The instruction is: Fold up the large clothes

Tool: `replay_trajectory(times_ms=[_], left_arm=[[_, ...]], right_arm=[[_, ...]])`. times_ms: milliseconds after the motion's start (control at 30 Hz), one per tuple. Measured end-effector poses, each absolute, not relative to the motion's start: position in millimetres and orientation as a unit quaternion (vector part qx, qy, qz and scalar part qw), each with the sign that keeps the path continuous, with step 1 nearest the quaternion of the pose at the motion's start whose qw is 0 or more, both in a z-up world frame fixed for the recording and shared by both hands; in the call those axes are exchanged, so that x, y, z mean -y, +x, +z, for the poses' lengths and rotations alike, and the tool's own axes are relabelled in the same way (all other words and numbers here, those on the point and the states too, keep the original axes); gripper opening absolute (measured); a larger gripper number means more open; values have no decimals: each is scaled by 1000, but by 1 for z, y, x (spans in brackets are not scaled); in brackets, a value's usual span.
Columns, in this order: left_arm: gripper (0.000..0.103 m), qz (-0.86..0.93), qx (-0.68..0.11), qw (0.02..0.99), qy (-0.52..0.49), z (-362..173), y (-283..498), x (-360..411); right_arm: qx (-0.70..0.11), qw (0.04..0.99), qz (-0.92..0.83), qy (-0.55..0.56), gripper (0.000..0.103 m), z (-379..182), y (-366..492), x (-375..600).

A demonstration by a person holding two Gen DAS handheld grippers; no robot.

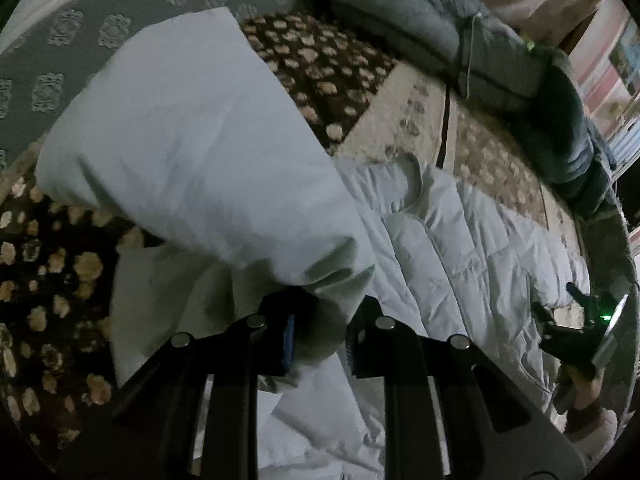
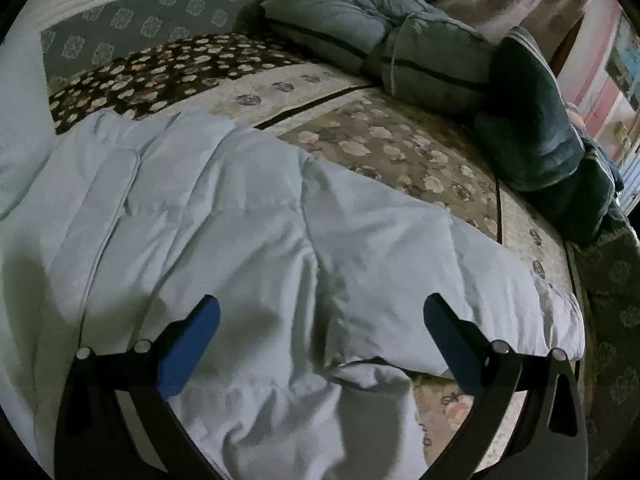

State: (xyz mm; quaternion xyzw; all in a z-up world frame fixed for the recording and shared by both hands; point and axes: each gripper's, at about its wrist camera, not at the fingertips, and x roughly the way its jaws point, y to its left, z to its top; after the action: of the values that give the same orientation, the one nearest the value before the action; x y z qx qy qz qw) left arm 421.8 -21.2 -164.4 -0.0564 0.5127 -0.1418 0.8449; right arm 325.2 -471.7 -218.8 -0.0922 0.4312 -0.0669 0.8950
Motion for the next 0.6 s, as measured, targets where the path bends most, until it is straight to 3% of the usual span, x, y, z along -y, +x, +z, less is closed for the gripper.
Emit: replay_trajectory(times_ms=[133,233,367,467,600], left_arm=[[28,-153,-511,844,-46,-152,418,23],[83,-175,-490,853,-23,-131,406,31],[89,-186,-463,866,26,-106,382,38],[100,-164,-448,879,32,-90,370,17],[100,-82,-440,893,49,-87,364,-33]], right_arm=[[-425,897,-71,-99,101,-208,322,474],[-418,900,-71,-99,102,-199,322,470],[-413,902,-67,-110,101,-188,321,458],[-411,899,-63,-136,101,-182,318,445],[-416,897,-62,-138,102,-176,317,439]])
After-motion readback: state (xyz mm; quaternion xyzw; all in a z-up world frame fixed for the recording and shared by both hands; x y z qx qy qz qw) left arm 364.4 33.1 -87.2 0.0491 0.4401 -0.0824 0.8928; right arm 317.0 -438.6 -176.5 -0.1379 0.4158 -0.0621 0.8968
